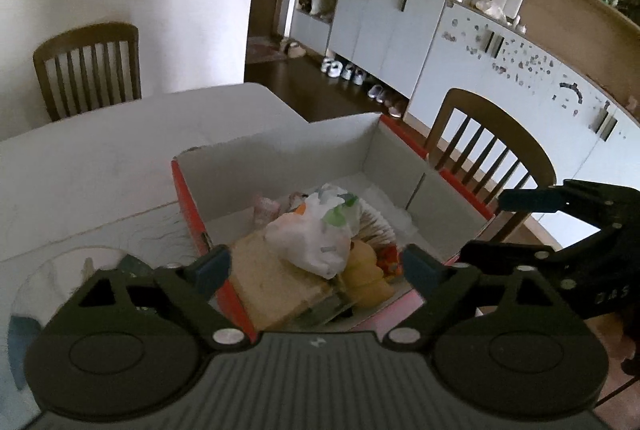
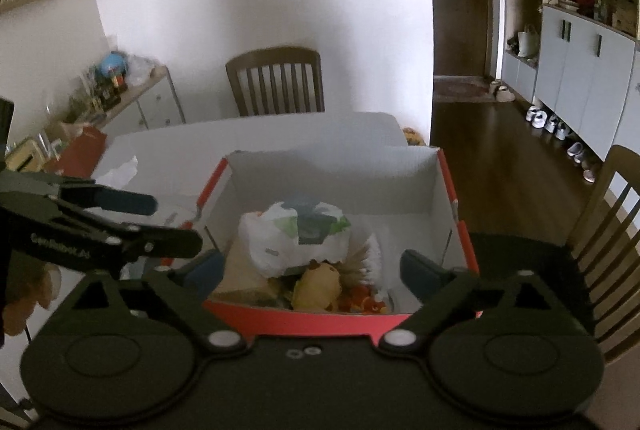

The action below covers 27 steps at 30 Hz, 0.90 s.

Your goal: Organize objects

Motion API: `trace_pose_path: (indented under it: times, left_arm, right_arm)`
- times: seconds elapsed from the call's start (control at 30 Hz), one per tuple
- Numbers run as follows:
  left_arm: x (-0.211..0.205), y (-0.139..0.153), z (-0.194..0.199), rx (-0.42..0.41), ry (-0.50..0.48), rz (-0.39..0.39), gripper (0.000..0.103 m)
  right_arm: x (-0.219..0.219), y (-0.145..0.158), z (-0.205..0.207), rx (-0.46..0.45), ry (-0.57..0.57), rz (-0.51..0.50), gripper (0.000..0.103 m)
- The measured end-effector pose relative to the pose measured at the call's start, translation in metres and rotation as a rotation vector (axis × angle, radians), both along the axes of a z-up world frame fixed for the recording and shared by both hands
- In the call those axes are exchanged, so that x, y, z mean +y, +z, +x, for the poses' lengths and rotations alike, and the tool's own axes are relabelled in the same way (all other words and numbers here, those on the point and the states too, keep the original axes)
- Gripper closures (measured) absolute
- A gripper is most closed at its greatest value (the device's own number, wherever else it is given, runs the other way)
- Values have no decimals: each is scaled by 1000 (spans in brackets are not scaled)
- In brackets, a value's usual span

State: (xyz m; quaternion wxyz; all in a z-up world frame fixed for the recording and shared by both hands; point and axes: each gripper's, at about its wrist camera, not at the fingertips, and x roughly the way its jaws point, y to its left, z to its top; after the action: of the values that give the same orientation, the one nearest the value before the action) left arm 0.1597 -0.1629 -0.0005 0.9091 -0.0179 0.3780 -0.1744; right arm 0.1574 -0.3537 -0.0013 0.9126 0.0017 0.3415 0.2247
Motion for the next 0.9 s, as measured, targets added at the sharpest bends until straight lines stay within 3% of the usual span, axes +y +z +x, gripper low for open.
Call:
trace_pose_path:
  times: [0.43,0.9]
  left_arm:
    - [-3,9,-26,-101,-12,-11,0]
    - [-2,3,-38,-88,-9,-52,0]
  right_arm:
    - [-3,6,-20,-30,-32,85,0]
    - [-2,3,-24,-18,-38,85,0]
